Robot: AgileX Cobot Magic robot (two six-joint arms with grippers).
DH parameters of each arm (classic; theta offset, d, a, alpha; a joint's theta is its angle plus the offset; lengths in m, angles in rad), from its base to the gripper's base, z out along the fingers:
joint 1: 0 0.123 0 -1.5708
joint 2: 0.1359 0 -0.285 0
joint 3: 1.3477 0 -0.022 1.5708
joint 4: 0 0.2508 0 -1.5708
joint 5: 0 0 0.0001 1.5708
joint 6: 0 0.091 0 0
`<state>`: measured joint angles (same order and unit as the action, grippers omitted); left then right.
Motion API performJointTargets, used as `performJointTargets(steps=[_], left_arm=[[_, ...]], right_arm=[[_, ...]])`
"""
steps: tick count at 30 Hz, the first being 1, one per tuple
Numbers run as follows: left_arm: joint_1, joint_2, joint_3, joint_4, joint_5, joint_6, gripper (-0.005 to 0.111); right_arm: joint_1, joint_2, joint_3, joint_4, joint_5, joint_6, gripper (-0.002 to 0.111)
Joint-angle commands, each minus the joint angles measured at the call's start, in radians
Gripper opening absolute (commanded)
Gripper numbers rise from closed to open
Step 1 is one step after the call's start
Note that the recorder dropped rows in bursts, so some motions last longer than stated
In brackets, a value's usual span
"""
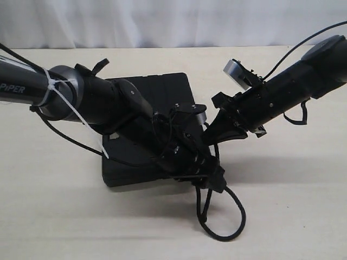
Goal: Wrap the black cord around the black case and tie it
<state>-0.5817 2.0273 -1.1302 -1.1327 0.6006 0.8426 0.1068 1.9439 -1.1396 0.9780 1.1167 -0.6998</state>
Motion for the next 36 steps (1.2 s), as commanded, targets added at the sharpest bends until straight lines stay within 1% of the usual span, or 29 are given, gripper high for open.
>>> performJointTargets(steps=[1,4,7,12,17,23,25,29,33,36], left_arm=[[0.019,0.01,-0.001,0.014,-0.182,0.038,0.061],[0.019,0.01,-0.001,0.021,-0.225,0.054,0.052],[0.019,0.01,-0.001,0.021,-0.217,0.054,0.047],[0.019,0.008,-0.001,0.021,-0.17,0.073,0.049],[0.019,0.008,-0.001,0.021,-0.152,0.083,0.051],[0.019,-0.023,-0.001,0.021,-0.145,0.206,0.051],[0.019,-0.044,-0.001,0.025,-0.167,0.234,0.051],[0.019,-0.061,-0.001,0.091,-0.214,0.236,0.051],[0.017,-0.061,-0.001,0.179,-0.211,0.233,0.051],[0.017,-0.061,-0.001,0.186,-0.211,0.233,0.051]], right_arm=[[0.001,-0.01,0.006,0.009,0.018,0.003,0.004],[0.001,-0.01,0.006,0.009,0.018,0.003,0.004],[0.001,-0.01,0.006,0.009,0.016,0.006,0.004],[0.001,-0.01,0.006,0.009,0.016,0.006,0.004],[0.001,-0.01,0.006,0.009,0.012,0.005,0.004],[0.001,-0.006,0.018,-0.003,-0.037,0.005,0.004],[0.001,-0.006,0.031,-0.003,-0.072,0.005,0.004],[0.001,-0.006,0.037,-0.022,-0.099,0.005,0.004],[0.001,-0.006,0.037,-0.03,-0.152,0.005,0.004],[0.001,-0.006,0.037,-0.03,-0.208,0.005,0.004]])
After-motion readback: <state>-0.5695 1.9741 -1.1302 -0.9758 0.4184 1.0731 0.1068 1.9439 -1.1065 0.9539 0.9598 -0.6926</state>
